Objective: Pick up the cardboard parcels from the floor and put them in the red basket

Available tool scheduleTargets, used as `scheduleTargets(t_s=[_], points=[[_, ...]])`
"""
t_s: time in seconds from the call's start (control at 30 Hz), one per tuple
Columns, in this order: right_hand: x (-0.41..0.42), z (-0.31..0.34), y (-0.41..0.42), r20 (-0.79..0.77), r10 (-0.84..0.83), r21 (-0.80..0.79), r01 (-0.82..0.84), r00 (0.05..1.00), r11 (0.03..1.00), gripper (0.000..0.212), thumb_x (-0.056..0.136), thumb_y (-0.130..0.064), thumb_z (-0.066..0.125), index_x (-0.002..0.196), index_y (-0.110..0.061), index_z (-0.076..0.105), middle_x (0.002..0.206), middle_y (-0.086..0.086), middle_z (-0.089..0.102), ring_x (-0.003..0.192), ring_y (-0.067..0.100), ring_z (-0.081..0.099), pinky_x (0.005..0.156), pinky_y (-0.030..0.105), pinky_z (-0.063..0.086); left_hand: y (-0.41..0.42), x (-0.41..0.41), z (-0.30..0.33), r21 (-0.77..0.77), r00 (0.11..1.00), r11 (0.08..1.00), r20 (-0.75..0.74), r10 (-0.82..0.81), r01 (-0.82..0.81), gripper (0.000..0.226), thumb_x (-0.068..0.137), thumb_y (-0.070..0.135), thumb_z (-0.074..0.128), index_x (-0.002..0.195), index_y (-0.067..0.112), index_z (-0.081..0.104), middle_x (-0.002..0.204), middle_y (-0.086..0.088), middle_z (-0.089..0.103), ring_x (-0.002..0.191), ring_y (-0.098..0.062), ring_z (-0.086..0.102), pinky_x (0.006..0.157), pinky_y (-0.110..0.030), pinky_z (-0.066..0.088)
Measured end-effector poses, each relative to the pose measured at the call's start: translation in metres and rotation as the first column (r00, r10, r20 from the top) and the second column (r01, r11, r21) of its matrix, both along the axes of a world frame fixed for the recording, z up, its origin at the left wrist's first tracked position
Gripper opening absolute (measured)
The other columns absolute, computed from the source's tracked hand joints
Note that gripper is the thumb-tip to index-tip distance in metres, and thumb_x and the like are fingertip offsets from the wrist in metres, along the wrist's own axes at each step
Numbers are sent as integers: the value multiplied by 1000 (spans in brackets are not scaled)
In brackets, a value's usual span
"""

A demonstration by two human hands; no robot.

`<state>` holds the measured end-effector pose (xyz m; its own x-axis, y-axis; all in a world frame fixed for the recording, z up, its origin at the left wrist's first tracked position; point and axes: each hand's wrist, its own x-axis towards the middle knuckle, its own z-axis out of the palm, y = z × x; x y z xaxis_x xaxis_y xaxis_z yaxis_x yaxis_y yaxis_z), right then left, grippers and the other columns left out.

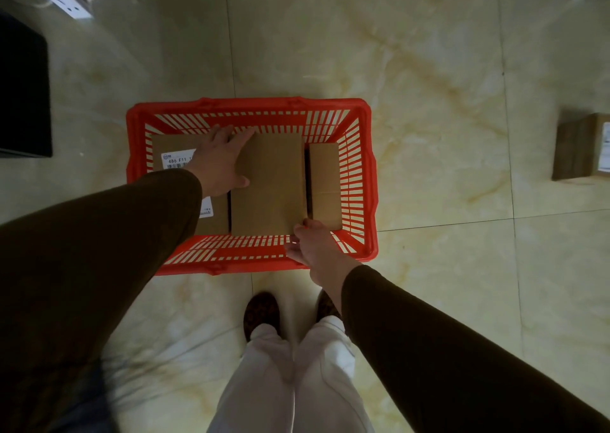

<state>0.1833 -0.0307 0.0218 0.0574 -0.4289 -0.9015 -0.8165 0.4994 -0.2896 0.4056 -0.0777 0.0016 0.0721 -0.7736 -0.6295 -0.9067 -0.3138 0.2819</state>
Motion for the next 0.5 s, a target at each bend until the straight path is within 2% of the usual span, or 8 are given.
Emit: scheduleTargets(t_s=[0.13, 0.17, 0.2, 0.27, 0.3, 0.37, 0.4, 0.5], points=[[-12, 8, -4, -27, 182, -32, -183, 983, 983, 51, 98, -35, 60, 140, -9, 46, 138, 10, 55, 129, 28, 52, 107, 37, 43, 6, -10, 16, -29, 1000, 1000, 25, 12, -11, 104, 84, 35, 75, 159, 33, 3, 168, -7, 1, 153, -31, -7, 122, -50, 5], [-14, 13, -4, -31, 145, -23, -145, 989, 989, 53, 98, -33, 61, 142, -10, 45, 136, 10, 55, 128, 28, 54, 105, 36, 45, 9, -13, 22, -36, 1000, 999, 24, 21, -20, 103, 85, 36, 75, 160, 33, 3, 168, -7, 1, 153, -31, -6, 122, -49, 5], [-19, 20, -3, 10, 22, -31, -21, 1000, 999, 54, 98, -30, 61, 145, -11, 42, 136, 10, 55, 127, 28, 54, 100, 34, 47, 11, -18, 28, -44, 999, 999, 22, 27, -26, 103, 85, 36, 74, 160, 32, 4, 168, -6, 1, 153, -30, -6, 122, -48, 4], [-31, 32, -7, 141, -297, -51, 307, 944, 950, 56, 97, -23, 59, 149, -22, 37, 137, 11, 55, 122, 29, 58, 83, 28, 52, 15, -30, 43, -64, 999, 997, 6, 45, -44, 101, 86, 38, 73, 160, 31, 4, 168, -5, 2, 153, -29, -6, 122, -47, 4], [-39, 37, -8, 159, -363, -124, 383, 918, 915, 55, 97, -22, 57, 148, -22, 37, 133, 10, 56, 115, 28, 61, 75, 26, 51, 16, -38, 51, -67, 998, 996, -11, 55, -56, 100, 87, 38, 72, 160, 31, 5, 168, -5, 2, 154, -28, -6, 122, -47, 4], [-57, 57, -16, 138, -366, -279, 390, 920, 877, 48, 97, -29, 55, 142, -16, 41, 121, 1, 58, 96, 19, 64, 68, 25, 50, 17, -55, 69, -65, 997, 996, -46, 62, -65, 98, 88, 35, 71, 160, 30, 4, 168, -4, 2, 154, -27, -6, 122, -48, 5], [-68, 65, -19, 146, -355, -329, 384, 923, 863, 47, 96, -34, 54, 139, -18, 42, 122, -1, 59, 94, 17, 64, 69, 27, 53, 16, -66, 78, -63, 997, 996, -59, 59, -62, 97, 88, 34, 71, 159, 31, 5, 168, -3, 1, 154, -27, -6, 123, -49, 5], [-107, 89, -31, 146, -362, -404, 389, 921, 828, 53, 97, -39, 56, 144, -19, 41, 140, 1, 52, 116, 24, 61, 86, 36, 54, 11, -105, 104, -74, 995, 995, -87, 56, -62, 94, 89, 34, 69, 159, 32, 6, 168, 1, 0, 154, -23, -7, 123, -46, 4]])
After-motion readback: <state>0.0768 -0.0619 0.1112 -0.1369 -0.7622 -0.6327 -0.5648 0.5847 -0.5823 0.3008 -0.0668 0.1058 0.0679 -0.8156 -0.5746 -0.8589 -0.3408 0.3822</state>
